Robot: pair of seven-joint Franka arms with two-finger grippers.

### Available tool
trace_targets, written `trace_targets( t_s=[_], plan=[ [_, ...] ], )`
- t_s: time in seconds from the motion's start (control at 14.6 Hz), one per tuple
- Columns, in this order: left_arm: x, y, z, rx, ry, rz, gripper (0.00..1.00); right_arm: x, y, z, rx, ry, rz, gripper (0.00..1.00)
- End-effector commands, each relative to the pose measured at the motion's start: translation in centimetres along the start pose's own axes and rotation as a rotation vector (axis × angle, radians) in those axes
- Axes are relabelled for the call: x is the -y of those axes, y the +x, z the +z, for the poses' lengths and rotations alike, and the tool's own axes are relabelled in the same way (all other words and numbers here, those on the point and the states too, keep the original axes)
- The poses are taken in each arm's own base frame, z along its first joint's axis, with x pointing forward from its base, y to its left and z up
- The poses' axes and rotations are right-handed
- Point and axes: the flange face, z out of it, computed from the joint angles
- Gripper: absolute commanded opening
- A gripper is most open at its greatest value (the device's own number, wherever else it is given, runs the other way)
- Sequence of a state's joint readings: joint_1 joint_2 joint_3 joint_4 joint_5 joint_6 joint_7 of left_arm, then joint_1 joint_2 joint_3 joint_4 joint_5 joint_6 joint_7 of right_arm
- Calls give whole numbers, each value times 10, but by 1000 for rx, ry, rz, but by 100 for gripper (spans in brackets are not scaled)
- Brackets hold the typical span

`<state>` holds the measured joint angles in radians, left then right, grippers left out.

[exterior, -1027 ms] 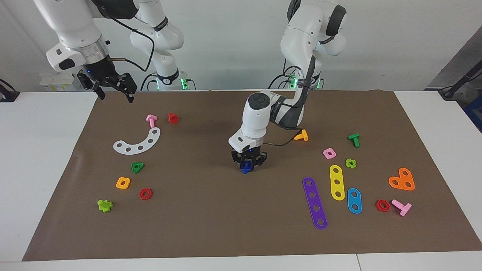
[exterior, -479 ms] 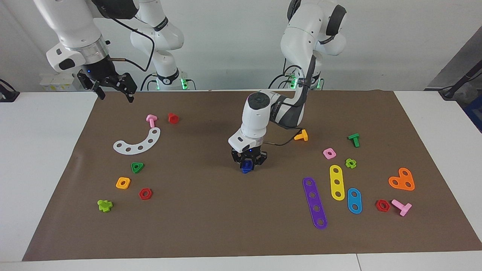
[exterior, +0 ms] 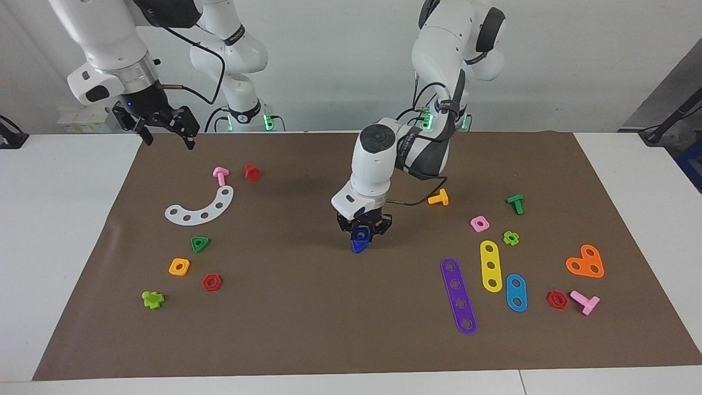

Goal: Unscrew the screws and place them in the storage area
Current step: 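Grasp the blue nut with the left gripper and twist it off, then carry the blue nut to the purple strip and release it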

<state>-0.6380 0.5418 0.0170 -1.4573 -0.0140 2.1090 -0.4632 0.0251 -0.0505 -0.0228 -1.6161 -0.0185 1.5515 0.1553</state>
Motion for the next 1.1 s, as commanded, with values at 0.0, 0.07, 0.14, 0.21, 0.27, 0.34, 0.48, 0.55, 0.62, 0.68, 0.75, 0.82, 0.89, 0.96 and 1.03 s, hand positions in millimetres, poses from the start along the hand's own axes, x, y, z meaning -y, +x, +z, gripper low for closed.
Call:
trace_targets(
  t_s=[0.0, 0.07, 0.14, 0.21, 0.27, 0.34, 0.48, 0.55, 0.62, 0.68, 0.75, 0.82, 0.89, 0.96, 1.03],
  plan=[
    [38, 29, -14, 30, 2, -68, 35, -1, -6, -1, -1, 19, -12, 100],
    [55, 36, -14, 28, 6, -86, 35, -1, -6, -1, -1, 19, -12, 100],
    [73, 42, -14, 28, 8, -92, 35, -1, -6, -1, -1, 19, -12, 100],
    [93, 48, -16, 28, 1, -90, 35, -1, -6, -1, -1, 19, -14, 100],
    [112, 52, -17, 37, -10, -73, 35, -1, -6, -1, -1, 19, -12, 100],
    [138, 55, -14, 49, -14, -68, 35, -1, -6, -1, -1, 19, -12, 100],
    [179, 50, -13, 70, -11, -24, 34, -1, -6, -1, -1, 19, -12, 100],
    [197, 45, -13, 82, -10, 2, 34, -1, -6, -1, -1, 19, -14, 100],
    [212, 37, -12, 92, -9, 26, 34, -1, -6, -1, -1, 19, -12, 100],
    [216, 28, -14, 94, -10, 50, 34, -1, -6, -1, -1, 19, -12, 100],
    [222, 21, -12, 96, -9, 60, 34, -1, -6, -1, -1, 19, -12, 100],
    [226, 13, -8, 94, -9, 66, 34, -1, -6, -1, -1, 19, -12, 100],
    [228, 4, -2, 88, -9, 75, 34, -1, -6, -1, -1, 19, -12, 100],
    [230, -4, 7, 77, -8, 74, 34, -1, -6, -1, -1, 19, -12, 100],
    [231, -11, 14, 54, -9, 73, 34, -1, -6, -1, -1, 19, -12, 100]
  ],
)
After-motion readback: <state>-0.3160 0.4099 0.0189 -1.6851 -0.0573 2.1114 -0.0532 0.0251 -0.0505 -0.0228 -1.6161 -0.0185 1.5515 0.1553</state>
